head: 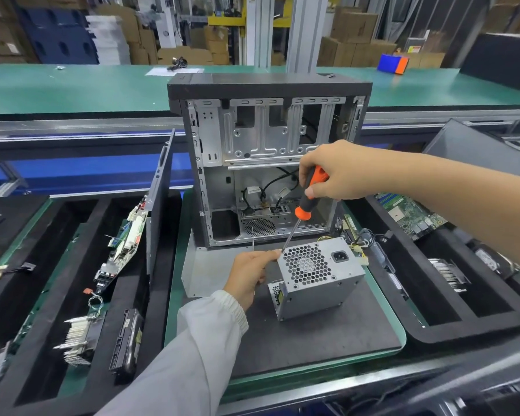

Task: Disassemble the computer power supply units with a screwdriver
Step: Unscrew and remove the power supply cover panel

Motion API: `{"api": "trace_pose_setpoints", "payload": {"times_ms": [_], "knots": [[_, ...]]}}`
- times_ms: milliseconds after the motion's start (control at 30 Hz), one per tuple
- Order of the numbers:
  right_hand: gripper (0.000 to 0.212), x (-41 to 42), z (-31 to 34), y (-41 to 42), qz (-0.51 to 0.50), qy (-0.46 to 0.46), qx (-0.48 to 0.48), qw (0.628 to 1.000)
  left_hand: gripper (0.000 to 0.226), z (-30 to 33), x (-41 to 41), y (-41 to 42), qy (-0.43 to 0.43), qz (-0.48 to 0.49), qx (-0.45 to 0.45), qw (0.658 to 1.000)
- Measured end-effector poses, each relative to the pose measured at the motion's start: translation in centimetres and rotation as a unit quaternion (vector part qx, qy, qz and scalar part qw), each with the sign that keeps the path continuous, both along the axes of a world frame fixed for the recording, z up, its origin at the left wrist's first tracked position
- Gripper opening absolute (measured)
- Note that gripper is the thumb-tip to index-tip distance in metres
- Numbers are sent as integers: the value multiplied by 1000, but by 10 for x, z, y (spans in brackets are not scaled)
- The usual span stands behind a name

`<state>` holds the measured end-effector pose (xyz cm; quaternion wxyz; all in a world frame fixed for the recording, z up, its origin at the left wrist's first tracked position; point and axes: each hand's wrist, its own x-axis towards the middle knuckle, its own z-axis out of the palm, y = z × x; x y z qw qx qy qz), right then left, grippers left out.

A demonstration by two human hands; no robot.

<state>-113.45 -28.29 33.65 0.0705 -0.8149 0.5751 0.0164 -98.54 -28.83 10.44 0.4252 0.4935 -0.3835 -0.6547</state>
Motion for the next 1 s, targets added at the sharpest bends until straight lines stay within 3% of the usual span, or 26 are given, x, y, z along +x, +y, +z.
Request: {"api": "trace_pose_setpoints", "payload": {"times_ms": [133,267,333,433,567,700,867,967,1000], "knots": [[14,2,-1,-2,-9,19,-4,1000,15,-1,2,-1,-6,-11,-15,1000],[54,14,-4,-6,4,141,-84,986,15,-1,2,-3,-14,-12,-13,1000],[60,22,-7,-7,26,172,-97,980,17,-4,3,-3,-14,-7,-12,1000],[45,26,-7,-12,71,208,-71,973,23,-6,4,-4,-15,-6,-16,1000],[11,18,8,-23,124,141,36,982,31,-6,5,-5,-30,-19,-25,999],[27,18,16,-31,159,78,79,981,30,-4,5,-5,-41,-25,-32,998],[27,18,4,-35,57,-26,153,986,30,-2,3,-9,-59,-7,-23,998],[72,22,1,-37,-49,63,83,993,26,-1,1,-10,-44,-15,-20,999],[79,23,0,-40,-62,111,46,991,23,0,1,-10,-48,-18,-19,998]]}}
